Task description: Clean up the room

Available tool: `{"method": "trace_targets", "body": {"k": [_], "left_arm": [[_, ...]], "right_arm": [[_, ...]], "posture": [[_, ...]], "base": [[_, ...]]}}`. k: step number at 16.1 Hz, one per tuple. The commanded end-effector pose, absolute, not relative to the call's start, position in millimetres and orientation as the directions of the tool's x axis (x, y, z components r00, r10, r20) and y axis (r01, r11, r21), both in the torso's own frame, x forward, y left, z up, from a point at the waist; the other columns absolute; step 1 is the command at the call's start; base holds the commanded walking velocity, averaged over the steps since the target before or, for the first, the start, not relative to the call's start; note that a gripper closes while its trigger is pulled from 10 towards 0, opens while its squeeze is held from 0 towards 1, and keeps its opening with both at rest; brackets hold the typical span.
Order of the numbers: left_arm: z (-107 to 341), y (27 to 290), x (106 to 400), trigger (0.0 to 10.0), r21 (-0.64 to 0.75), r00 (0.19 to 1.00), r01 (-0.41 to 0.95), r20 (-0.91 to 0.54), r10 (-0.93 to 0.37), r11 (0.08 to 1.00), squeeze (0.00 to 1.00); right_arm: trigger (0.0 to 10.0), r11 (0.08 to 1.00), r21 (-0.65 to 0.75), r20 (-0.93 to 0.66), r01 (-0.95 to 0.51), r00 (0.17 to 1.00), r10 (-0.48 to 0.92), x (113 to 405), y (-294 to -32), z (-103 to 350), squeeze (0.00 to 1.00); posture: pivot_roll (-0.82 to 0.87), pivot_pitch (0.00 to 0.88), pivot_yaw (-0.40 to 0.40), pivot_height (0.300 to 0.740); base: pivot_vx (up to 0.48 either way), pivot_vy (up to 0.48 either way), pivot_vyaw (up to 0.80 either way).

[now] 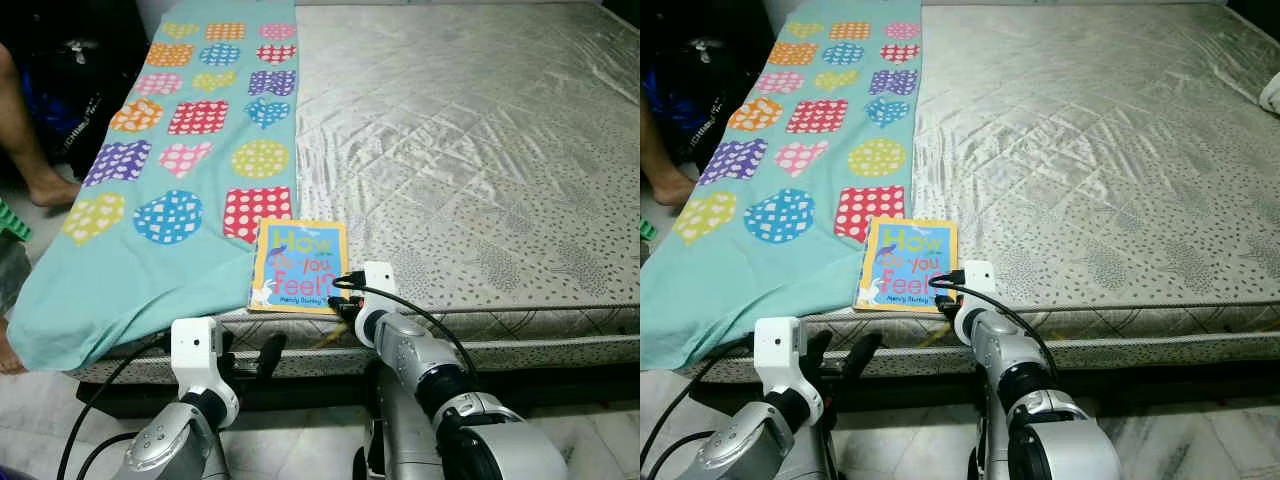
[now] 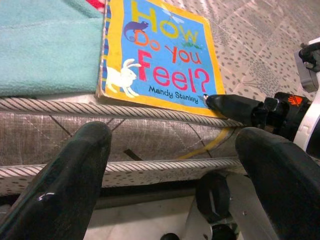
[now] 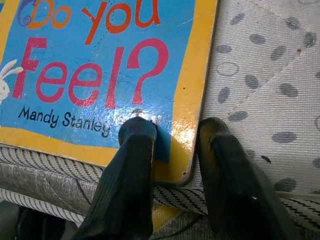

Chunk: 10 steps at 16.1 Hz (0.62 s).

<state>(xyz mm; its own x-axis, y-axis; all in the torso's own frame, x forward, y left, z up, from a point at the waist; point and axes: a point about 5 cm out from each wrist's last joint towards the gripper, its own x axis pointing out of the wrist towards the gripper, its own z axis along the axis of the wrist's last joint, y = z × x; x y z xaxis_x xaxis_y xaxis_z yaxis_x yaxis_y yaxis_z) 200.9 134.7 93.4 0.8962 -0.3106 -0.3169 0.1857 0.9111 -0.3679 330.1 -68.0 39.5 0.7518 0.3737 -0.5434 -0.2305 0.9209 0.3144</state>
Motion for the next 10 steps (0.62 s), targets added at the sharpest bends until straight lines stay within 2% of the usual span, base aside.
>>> {"method": "trace_targets", "body": {"k": [1, 5, 10], "left_arm": [[91, 133, 200, 10.0, -0.38, 0.887, 0.186, -0.333, -0.322, 0.906, 0.0], [99, 129, 201, 10.0, -0.4, 0.886, 0.224, -0.296, -0.357, 0.889, 0.0], [96, 133, 195, 10.0, -0.383, 0.883, 0.216, -0.316, -0.347, 0.898, 0.0]], "right_arm": [[0.0, 0.913, 0.345, -0.631, -0.217, 0.666, 0.397, 314, -62, 21, 0.0], [0.0, 0.914, 0.348, -0.622, -0.21, 0.678, 0.393, 318, -65, 25, 0.0], [0.0, 0.915, 0.355, -0.608, -0.19, 0.696, 0.381, 324, -74, 30, 0.0]], "posture": [[0.05, 0.09, -0.023, 0.519], [0.05, 0.083, -0.024, 0.519], [0.06, 0.067, -0.026, 0.519]], "base": [[0.0, 0.0, 0.0], [0.0, 0.0, 0.0], [0.0, 0.0, 0.0]]}}
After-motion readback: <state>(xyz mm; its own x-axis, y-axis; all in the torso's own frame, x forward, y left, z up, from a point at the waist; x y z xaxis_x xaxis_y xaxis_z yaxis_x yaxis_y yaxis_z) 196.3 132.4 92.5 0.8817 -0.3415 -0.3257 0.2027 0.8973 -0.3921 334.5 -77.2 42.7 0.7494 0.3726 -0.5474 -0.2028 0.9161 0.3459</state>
